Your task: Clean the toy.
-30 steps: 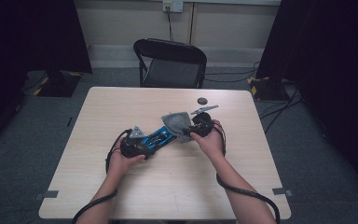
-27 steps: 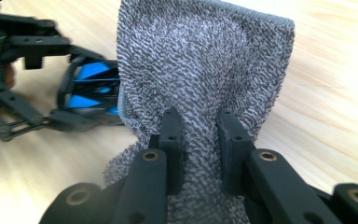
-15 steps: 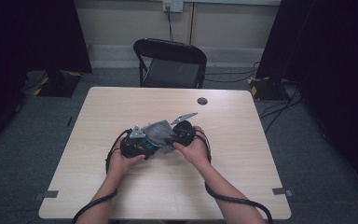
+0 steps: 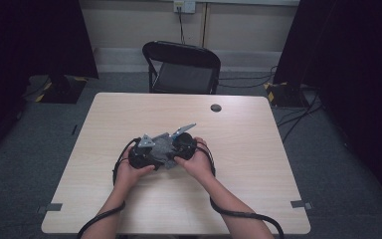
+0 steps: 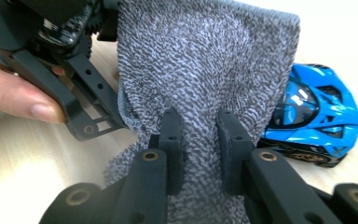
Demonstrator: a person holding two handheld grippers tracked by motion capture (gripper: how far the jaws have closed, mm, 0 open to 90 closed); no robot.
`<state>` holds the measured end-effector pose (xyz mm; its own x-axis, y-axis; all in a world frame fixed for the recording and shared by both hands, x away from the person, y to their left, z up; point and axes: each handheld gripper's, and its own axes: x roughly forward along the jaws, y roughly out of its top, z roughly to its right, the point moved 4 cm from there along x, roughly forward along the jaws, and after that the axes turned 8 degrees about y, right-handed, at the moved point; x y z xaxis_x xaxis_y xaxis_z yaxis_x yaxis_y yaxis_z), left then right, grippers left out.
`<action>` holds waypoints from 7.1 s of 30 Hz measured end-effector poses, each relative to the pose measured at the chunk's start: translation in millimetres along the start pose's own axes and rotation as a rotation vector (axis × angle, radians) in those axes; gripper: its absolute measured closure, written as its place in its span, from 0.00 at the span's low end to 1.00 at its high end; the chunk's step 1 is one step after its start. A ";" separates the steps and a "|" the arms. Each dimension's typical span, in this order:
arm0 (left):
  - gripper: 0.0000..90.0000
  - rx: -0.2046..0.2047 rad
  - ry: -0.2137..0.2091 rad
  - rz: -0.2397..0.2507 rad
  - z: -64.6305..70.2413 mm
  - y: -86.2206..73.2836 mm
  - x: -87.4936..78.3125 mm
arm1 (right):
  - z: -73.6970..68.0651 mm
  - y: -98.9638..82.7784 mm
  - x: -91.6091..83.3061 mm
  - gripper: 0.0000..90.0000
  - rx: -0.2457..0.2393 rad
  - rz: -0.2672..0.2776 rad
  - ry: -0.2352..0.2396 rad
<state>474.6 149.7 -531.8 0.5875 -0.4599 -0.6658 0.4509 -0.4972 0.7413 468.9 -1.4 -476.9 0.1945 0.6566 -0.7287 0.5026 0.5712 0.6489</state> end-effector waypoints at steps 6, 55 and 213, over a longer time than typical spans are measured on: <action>0.27 0.000 0.002 0.001 -0.1 0.1 0.0 | 1.9 -2.5 6.1 0.83 0.005 -0.008 0.005; 0.27 -0.004 -0.002 0.000 0.4 0.0 0.1 | 56.8 -4.3 -6.4 0.83 0.143 0.008 -0.080; 0.27 -0.007 0.001 0.001 0.6 -0.2 -0.2 | 6.9 -0.7 7.3 0.83 -0.027 -0.026 0.003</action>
<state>474.0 149.5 -531.9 0.5889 -0.4594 -0.6650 0.4551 -0.4914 0.7425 475.8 -0.5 -484.2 0.1792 0.6428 -0.7448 0.4843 0.6014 0.6355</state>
